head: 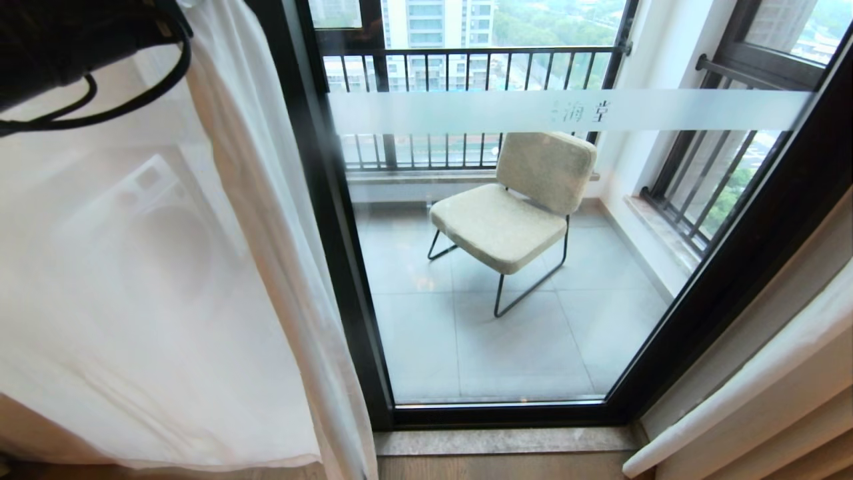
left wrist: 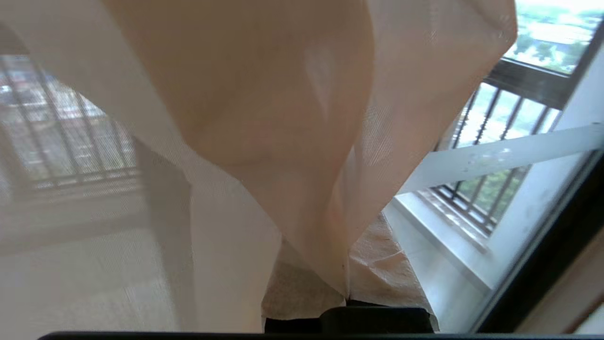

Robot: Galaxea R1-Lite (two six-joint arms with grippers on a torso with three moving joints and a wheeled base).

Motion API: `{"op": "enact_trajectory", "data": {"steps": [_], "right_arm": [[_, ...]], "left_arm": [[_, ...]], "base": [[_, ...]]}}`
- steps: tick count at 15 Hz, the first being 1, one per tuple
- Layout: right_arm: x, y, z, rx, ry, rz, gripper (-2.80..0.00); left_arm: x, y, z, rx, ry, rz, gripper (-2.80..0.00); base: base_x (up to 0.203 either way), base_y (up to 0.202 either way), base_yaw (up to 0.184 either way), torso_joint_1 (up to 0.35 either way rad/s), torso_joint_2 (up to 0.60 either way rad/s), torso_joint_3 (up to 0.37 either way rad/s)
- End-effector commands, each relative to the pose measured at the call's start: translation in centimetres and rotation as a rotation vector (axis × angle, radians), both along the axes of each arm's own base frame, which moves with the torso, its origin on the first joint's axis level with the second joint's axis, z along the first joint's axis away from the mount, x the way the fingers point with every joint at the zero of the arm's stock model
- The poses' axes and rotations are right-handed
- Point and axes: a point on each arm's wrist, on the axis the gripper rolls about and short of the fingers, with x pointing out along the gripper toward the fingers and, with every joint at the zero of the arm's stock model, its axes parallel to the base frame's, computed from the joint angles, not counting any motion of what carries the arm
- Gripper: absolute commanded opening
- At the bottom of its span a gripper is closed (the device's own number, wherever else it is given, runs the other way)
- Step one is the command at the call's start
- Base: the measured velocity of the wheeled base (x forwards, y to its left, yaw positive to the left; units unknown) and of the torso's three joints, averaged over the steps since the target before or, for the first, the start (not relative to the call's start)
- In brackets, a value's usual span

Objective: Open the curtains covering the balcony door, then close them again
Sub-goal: Close the inner curtains on both sides

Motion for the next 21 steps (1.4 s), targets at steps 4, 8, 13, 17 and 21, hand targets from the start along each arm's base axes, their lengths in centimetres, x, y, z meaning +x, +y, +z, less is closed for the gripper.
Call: {"op": "enact_trajectory", "data": {"steps": [4,8,13,17,21], "right_arm": [[0.0,0.0,0.0,0.001,0.001,0.000,-2.80],[0.0,0.0,0.0,0.001,0.001,0.000,-2.80],[0.0,0.0,0.0,0.001,0.001,0.000,-2.80],[0.0,0.0,0.0,0.001,0.001,0.000,-2.80],[0.0,0.0,0.0,0.001,0.002,0.000,-2.80]], "left_arm": [[2.2,-6.5,-0.8,0.005,0.028,-0.188,-2.80],[3.1,-9.8,-0.5,-0.001,0.010,-0.268,-2.80],[3.8,-12.9,-0.2,-0.016,-0.015,-0.321,-2.80],[3.7,-14.9,-0.8,-0.012,-0.003,-0.367,-2.80],[3.6,-16.4,-1.5,-0.004,0.015,-0.402,-2.80]], "base": [[0.000,0.000,0.000,0.000,0.00,0.000],[0.000,0.000,0.000,0.000,0.00,0.000],[0.000,0.000,0.000,0.000,0.00,0.000],[0.000,0.000,0.000,0.000,0.00,0.000],[0.000,0.000,0.000,0.000,0.00,0.000]]}}
